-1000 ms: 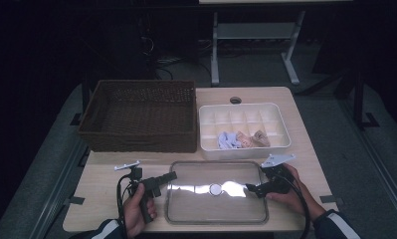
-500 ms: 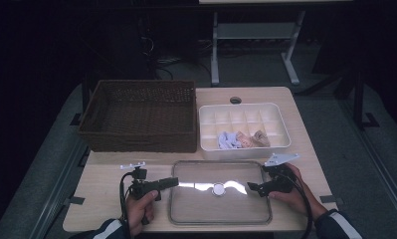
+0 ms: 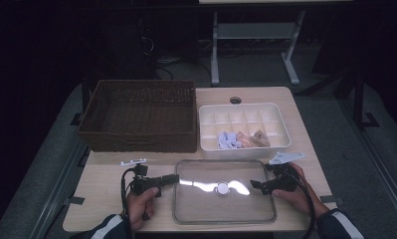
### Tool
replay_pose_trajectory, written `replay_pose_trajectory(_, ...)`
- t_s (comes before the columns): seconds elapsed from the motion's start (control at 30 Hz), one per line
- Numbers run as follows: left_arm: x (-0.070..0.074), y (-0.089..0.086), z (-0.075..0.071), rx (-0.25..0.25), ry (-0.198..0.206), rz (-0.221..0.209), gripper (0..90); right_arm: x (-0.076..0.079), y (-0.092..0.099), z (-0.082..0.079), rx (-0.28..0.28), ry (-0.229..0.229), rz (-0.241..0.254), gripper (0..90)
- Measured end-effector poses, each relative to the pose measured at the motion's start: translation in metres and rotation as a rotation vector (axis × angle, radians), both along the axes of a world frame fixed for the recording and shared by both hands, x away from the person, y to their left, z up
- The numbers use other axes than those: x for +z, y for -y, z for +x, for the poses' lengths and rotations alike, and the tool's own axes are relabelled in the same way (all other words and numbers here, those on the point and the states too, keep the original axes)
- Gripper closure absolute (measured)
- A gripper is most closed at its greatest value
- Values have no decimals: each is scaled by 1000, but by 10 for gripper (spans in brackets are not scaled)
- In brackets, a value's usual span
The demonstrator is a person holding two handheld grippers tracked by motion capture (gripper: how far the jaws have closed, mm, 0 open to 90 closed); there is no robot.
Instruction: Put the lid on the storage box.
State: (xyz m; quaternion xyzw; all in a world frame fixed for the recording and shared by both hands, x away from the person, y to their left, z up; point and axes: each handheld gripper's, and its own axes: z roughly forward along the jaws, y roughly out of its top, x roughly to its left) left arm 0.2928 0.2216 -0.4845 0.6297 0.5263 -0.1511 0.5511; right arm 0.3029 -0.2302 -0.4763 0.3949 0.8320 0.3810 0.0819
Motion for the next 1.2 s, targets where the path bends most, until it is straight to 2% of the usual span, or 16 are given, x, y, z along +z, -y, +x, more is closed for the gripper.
replay_pose_trajectory(0.07,2,-2,0,-10,16,-38,585,0,2,1,-2,-11,21,88)
replay_pose_trajectory(0.1,1,-1,0,-27,15,-35,590,0,3,1,-3,-16,31,89)
replay_pose_trajectory(0.13,0,3,0,-67,7,-25,636,0,3,1,0,-18,35,90)
replay_pose_trajectory(0.17,-1,9,-1,-102,7,-17,634,0,3,1,6,-18,41,95)
replay_pose_trajectory(0.23,1,19,-3,-144,31,35,604,0,-1,0,26,-23,46,96)
replay_pose_trajectory(0.37,5,17,1,-144,51,39,616,1,-1,0,24,-31,42,111)
replay_pose_trajectory(0.4,6,14,2,-163,90,64,616,0,1,0,31,-24,51,121)
replay_pose_trajectory(0.43,8,13,3,-166,88,81,616,0,1,0,27,-25,52,125)
replay_pose_trajectory(0.47,8,11,3,-173,88,71,623,0,1,0,29,-22,46,125)
replay_pose_trajectory(0.53,10,6,4,-182,121,102,650,1,2,1,29,-23,40,126)
replay_pose_trajectory(0.6,11,1,4,-174,132,99,678,1,3,1,22,-22,40,126)
replay_pose_trajectory(0.7,11,3,2,-206,139,115,695,2,6,2,8,-22,44,125)
replay_pose_trajectory(0.93,11,4,-1,-204,142,93,717,6,14,3,4,6,53,115)
replay_pose_trajectory(1.03,12,3,-2,-202,151,86,741,9,18,4,1,4,88,107)
replay_pose_trajectory(1.07,12,3,-2,-203,157,81,745,13,21,3,-3,-2,119,98)
replay_pose_trajectory(1.2,15,3,-4,-206,181,95,749,17,25,2,-4,-2,128,100)
